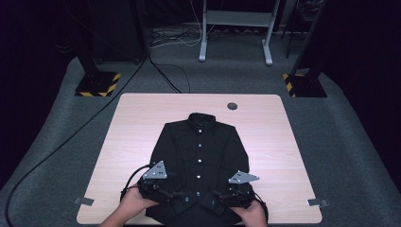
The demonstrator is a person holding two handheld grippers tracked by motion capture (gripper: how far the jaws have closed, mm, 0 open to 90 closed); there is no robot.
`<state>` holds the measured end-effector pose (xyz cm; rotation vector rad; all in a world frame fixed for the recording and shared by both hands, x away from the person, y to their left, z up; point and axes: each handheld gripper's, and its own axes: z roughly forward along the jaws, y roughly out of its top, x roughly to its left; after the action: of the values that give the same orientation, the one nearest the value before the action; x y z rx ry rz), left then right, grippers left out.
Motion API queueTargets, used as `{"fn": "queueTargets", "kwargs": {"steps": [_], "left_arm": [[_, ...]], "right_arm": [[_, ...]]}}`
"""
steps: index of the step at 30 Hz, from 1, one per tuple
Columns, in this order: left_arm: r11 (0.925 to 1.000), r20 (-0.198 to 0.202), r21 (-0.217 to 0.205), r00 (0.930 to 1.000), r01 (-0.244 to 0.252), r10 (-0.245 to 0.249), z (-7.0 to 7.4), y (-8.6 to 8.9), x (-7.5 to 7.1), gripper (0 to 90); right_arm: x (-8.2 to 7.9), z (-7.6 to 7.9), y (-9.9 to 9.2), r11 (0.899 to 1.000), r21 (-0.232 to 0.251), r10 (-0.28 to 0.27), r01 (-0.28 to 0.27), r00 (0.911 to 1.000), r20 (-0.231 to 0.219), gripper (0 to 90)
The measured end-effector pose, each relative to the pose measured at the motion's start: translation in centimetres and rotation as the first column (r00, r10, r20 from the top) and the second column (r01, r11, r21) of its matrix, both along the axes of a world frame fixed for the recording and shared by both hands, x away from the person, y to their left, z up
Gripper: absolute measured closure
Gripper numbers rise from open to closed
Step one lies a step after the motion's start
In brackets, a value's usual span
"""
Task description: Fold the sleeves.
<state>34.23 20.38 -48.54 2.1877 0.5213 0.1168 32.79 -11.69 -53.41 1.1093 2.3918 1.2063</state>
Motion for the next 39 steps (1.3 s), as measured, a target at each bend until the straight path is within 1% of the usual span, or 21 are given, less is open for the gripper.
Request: {"fn": "queueTargets", "kwargs": {"steps": [4, 9, 15, 17, 20, 22, 24, 30, 39], "left_arm": [[0.9998, -0.010, 0.006, 0.9998, -0.018, 0.018, -0.7, 0.0, 0.4, 22.2], [0.9994, -0.024, 0.020, 0.9993, -0.029, 0.029, -1.5, 0.1, 0.9, 21.9], [0.9988, -0.027, 0.017, 0.9986, -0.045, 0.046, -2.1, 0.2, 1.5, 21.7], [0.9986, -0.024, 0.014, 0.9984, -0.050, 0.050, -2.2, 0.2, 1.7, 21.7], [0.9980, -0.020, 0.023, 0.9980, -0.059, 0.059, -2.5, 0.1, 2.1, 21.7], [0.9976, -0.017, 0.037, 0.9981, -0.059, 0.059, -2.7, 0.1, 2.3, 21.3], [0.9974, -0.023, 0.040, 0.9979, -0.060, 0.061, -2.8, 0.0, 2.5, 21.1], [0.9959, -0.016, 0.056, 0.9972, -0.072, 0.073, -3.1, 0.0, 3.0, 20.9], [0.9930, -0.010, 0.069, 0.9952, -0.096, 0.097, -3.3, 0.1, 3.9, 19.7]], "right_arm": [[0.0, 0.0, 0.0, 1.000, -0.002, -0.001, 0.001, 1.0000, 0.001, 25.3], [0.0, 0.1, 0.1, 1.000, -0.006, -0.004, 0.004, 1.0000, 0.003, 25.3], [0.1, 0.1, 0.1, 1.000, -0.009, -0.006, 0.006, 1.0000, 0.002, 25.3], [0.1, 0.1, 0.2, 1.000, -0.009, -0.009, 0.009, 1.0000, 0.000, 25.3], [0.1, 0.2, 0.2, 1.000, -0.012, -0.009, 0.009, 1.0000, 0.001, 25.3], [0.1, 0.3, 0.2, 1.000, -0.017, -0.009, 0.009, 1.0000, 0.004, 25.3], [0.1, 0.4, 0.2, 1.000, -0.019, -0.011, 0.011, 0.9999, 0.005, 25.3], [0.3, 0.5, 0.1, 1.000, -0.025, -0.012, 0.012, 0.9999, 0.009, 25.2], [1.2, 1.0, 0.0, 0.999, -0.039, -0.026, 0.027, 0.9994, 0.023, 23.9]]}}
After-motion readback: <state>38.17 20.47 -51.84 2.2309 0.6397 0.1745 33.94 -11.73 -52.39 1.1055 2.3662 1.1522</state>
